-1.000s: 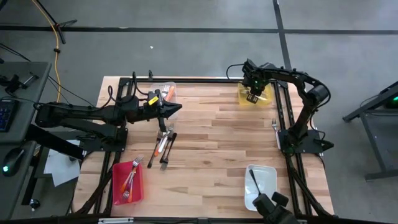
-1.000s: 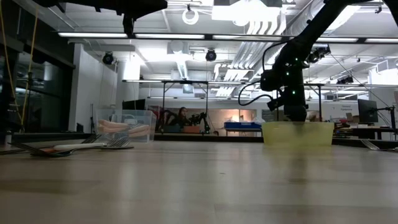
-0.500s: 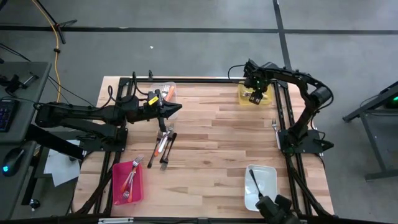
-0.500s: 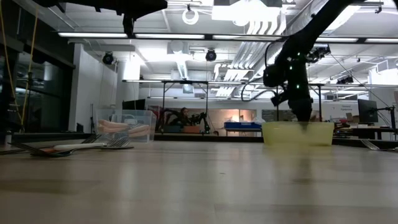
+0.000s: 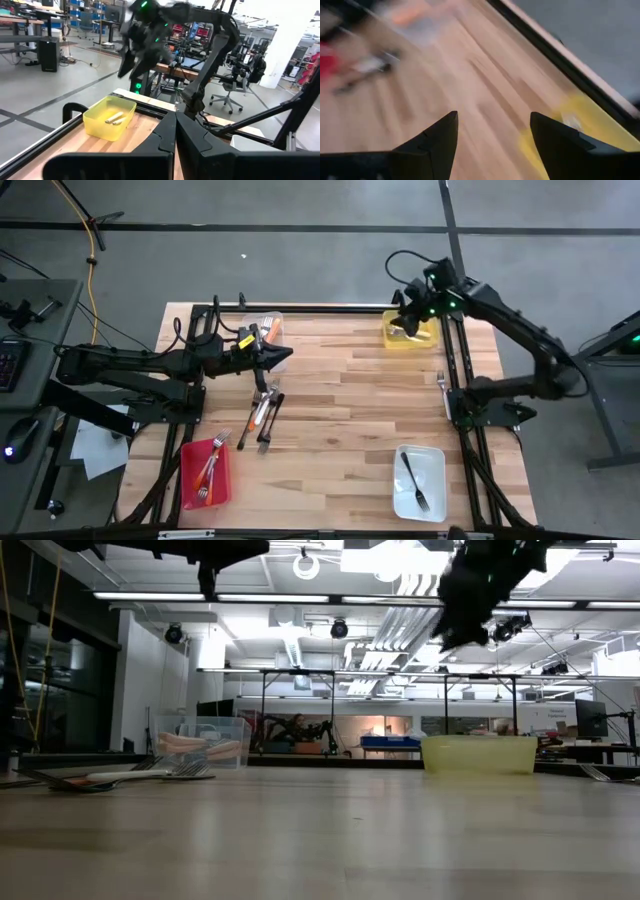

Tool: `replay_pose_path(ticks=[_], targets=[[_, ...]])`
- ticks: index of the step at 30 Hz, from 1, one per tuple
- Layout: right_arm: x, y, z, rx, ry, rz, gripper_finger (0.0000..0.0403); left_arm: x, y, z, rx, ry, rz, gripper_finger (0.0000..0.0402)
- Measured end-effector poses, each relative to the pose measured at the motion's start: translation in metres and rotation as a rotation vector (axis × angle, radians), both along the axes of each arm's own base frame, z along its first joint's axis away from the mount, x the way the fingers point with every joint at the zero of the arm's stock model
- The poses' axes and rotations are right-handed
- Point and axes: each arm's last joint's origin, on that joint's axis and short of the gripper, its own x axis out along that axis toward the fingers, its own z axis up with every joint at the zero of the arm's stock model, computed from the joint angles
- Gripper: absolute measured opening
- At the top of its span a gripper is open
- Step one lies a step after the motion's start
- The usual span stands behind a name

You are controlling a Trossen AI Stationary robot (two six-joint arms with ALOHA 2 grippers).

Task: Sort silverware by color (type)
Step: Put the black fork into the white bin

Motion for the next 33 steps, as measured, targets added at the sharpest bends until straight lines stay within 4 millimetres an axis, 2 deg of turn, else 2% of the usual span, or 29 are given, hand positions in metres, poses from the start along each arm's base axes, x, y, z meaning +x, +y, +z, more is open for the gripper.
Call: replay_pose_path(ticks=[6,11,15,18,24,27,33], targets=[[0.022,0.052,0.034,-0.124,-0.203,0.179,0.0232,0.0,-0.001,0.0,0.051,0.01,-0.048,0.0],[0.045,0.086,0.049,-0.209,-0.326,0.293,0.0232,0.0,-0.002,0.001,0.053,0.005,-0.061,0.0],[0.056,0.104,0.054,-0.277,-0.373,0.321,0.0232,0.0,-0.002,0.0,0.053,0.006,-0.061,0.0],[0.062,0.111,0.041,-0.282,-0.449,0.315,0.0232,0.0,-0.002,0.001,0.053,0.005,-0.069,0.0],[0.07,0.126,-0.016,-0.156,-0.71,0.248,0.0232,0.0,-0.003,0.001,0.054,0.004,-0.103,0.0],[0.073,0.135,-0.025,-0.194,-0.833,0.268,0.0232,0.0,-0.003,0.0,0.055,0.005,-0.104,0.0],[0.076,0.143,-0.032,-0.277,-0.807,0.338,0.0232,0.001,-0.003,0.0,0.096,0.013,-0.103,0.0]])
